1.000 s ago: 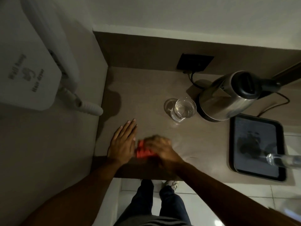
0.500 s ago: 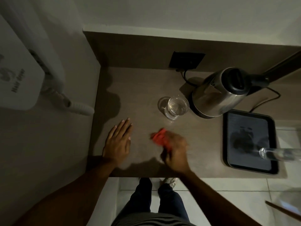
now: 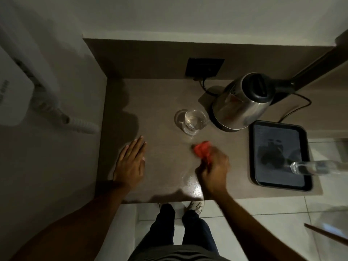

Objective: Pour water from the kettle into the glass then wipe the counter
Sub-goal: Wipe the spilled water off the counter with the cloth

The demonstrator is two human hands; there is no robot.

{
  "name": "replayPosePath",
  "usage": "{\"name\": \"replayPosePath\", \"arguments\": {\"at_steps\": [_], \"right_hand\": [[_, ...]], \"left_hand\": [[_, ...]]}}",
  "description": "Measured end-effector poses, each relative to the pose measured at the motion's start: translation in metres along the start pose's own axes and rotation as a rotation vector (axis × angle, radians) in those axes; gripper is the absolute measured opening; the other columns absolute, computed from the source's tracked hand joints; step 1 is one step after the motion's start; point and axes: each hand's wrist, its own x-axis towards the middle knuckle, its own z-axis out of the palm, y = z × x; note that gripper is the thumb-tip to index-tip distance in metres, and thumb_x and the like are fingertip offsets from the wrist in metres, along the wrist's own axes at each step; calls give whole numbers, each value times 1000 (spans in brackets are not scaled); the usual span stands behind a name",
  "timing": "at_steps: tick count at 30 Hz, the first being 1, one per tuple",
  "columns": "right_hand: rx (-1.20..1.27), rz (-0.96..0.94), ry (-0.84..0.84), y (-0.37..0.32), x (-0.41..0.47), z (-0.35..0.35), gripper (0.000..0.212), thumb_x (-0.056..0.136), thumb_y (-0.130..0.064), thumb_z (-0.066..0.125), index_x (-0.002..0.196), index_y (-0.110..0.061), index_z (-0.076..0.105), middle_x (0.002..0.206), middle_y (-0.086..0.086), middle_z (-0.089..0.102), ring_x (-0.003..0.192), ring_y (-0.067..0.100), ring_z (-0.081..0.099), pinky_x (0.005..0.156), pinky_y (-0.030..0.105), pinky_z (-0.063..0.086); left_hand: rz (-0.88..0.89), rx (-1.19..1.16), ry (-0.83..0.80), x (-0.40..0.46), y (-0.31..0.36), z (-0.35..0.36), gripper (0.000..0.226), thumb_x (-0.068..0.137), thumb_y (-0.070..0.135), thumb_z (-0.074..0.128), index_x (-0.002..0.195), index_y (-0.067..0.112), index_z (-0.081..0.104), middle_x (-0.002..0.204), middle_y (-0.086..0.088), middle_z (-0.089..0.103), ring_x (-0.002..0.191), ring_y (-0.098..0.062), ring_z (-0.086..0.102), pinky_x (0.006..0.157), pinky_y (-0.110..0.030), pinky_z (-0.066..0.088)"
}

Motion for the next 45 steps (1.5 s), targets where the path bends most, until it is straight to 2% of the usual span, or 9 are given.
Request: {"name": "replayPosePath", "arguments": {"at_steps": [6,12,18,22,26,29,36,41,45], "right_hand": [[45,-286,-455,-26,-79,6,35,83,-21,59,114,-15,74,126,0,72,120,21,62,101,45,47],[-17,208,71,1,5,-26,41,90,2,61,130,-8,64,134,15,65,125,36,56,111,51,41],[-32,-128,-230,-18,-77,26,42,84,-6,58,111,-35,71,123,2,71,117,30,64,100,49,47],[66,-251,-395,-15,-112,22,41,89,-8,62,126,-26,64,136,-6,63,130,17,53,105,45,44],[169,38,-15,14,-63,-23,36,84,19,60,110,-4,72,114,6,75,106,25,70,92,43,56],[-244,337,197,25,-69,-22,45,79,2,68,123,1,66,126,23,67,108,44,62,93,51,52],[113,-239,-202,-50,-102,43,41,87,-10,55,124,-23,64,130,-12,61,119,11,56,96,35,48],[256,-155,-26,-20,-23,-6,35,100,-20,41,111,-12,73,117,6,74,109,21,68,100,32,50],[-117,199,92,12,12,-8,39,91,-14,59,129,-5,62,132,20,63,122,39,55,109,46,40]], "left_hand": [[5,11,-34,2,1,0,62,96,47,36,149,14,41,161,-4,32,148,-21,32,118,-43,27],[1,93,-122,1,-3,4,77,95,68,22,155,21,23,166,-3,18,153,-21,16,122,-42,17],[4,94,-111,3,-2,2,77,93,68,22,155,23,24,166,-2,19,153,-21,18,121,-41,15],[15,64,-91,3,-1,3,78,93,67,26,154,20,29,166,-3,19,153,-22,17,121,-44,20],[10,69,-116,3,-1,3,81,93,70,17,155,18,27,167,-4,15,154,-22,14,122,-46,18],[6,70,-123,3,0,1,81,93,70,17,155,19,27,167,-4,15,154,-22,13,122,-46,18],[8,40,-116,4,3,-4,81,92,69,18,153,18,33,166,-5,22,152,-23,20,120,-48,23],[-1,61,-118,2,2,-4,78,92,67,27,152,18,35,166,-4,22,152,-23,21,120,-44,21],[-6,60,-116,3,4,-7,79,92,68,24,152,18,35,165,-5,23,152,-23,22,120,-46,24]]}}
